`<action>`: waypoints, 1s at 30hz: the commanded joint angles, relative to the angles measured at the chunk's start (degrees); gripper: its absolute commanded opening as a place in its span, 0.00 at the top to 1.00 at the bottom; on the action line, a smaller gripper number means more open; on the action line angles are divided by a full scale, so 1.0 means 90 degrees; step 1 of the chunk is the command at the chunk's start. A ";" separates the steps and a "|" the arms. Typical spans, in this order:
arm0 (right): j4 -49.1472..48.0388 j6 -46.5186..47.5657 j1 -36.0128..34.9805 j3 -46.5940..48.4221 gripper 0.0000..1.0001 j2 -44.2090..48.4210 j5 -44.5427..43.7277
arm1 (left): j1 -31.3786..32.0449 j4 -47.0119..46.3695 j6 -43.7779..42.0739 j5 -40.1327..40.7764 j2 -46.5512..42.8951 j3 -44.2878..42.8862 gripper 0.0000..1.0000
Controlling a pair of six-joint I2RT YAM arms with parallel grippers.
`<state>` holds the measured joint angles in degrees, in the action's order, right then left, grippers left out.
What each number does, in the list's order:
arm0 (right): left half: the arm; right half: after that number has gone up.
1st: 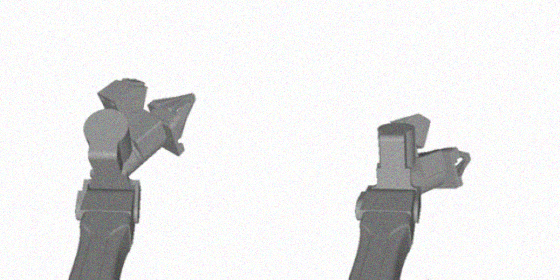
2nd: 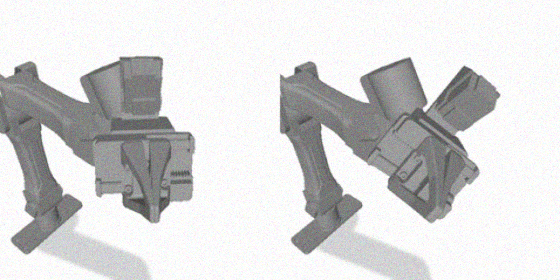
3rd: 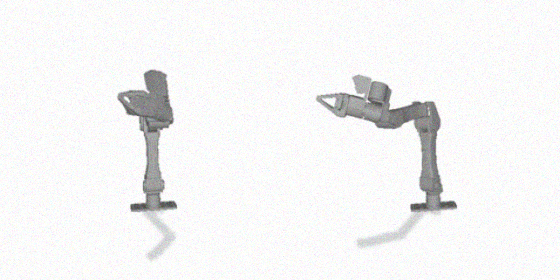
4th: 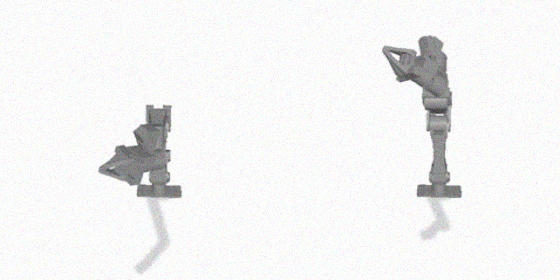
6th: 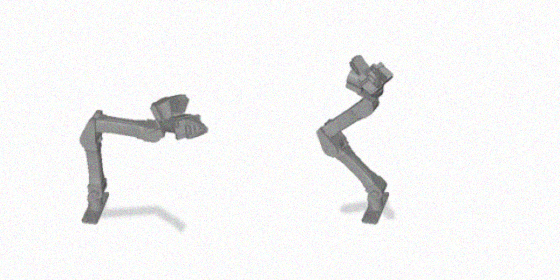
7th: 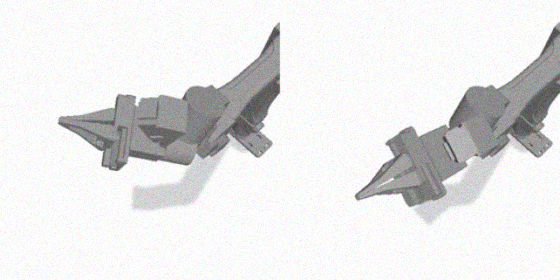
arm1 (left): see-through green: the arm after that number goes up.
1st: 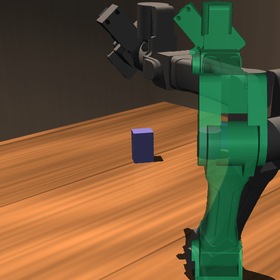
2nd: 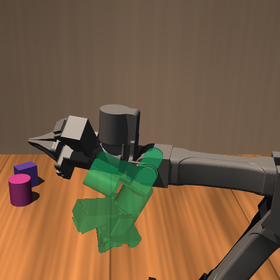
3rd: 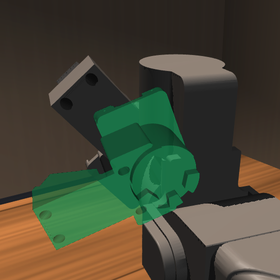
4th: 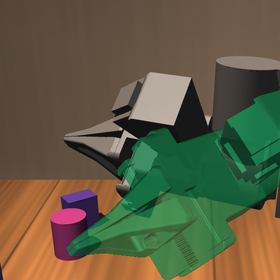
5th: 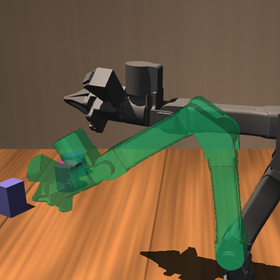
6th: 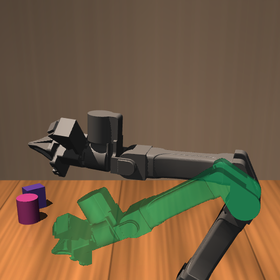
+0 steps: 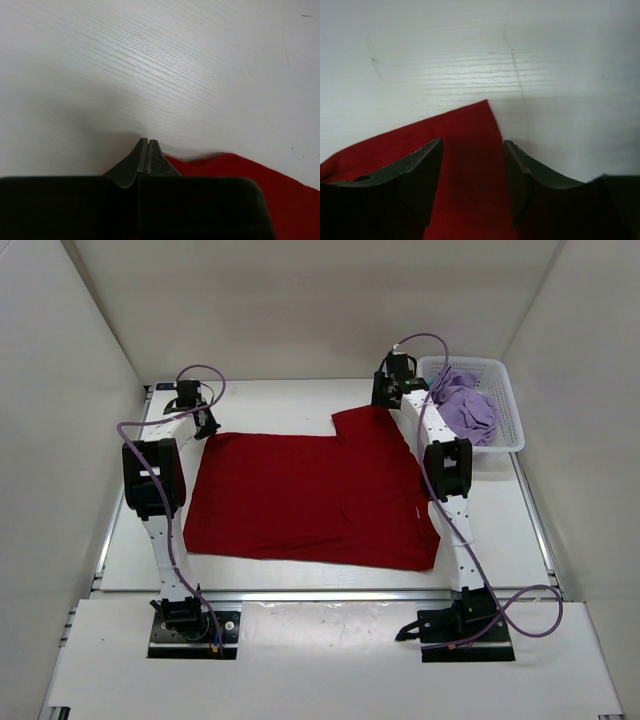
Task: Fold and stack the t-shirts
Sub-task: Grap the side of the flattened tshirt furthest away from the robot with both arms
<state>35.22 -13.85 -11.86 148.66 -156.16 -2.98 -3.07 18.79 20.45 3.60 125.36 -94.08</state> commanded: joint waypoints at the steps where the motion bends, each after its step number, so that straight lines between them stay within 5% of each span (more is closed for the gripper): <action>1: -0.0173 0.0298 0.0019 -0.0013 0.49 0.0153 -0.0391 | 0.0029 -0.0086 0.0023 -0.0145 -0.0540 0.0024 1.00; 12: 0.0314 -0.0287 0.0439 -0.0035 0.50 -0.0012 0.1121 | -0.0127 -0.0300 0.0248 -0.0370 -0.0560 0.0141 1.00; 30: -0.0124 -0.0775 0.0595 0.0064 0.70 -0.0276 0.2255 | 0.0009 -0.0388 0.0258 -0.0380 -0.0501 0.0083 1.00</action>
<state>35.46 -19.20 -6.94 147.87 -157.42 14.76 -3.62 16.23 22.94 0.89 125.14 -92.71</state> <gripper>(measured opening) 0.328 0.022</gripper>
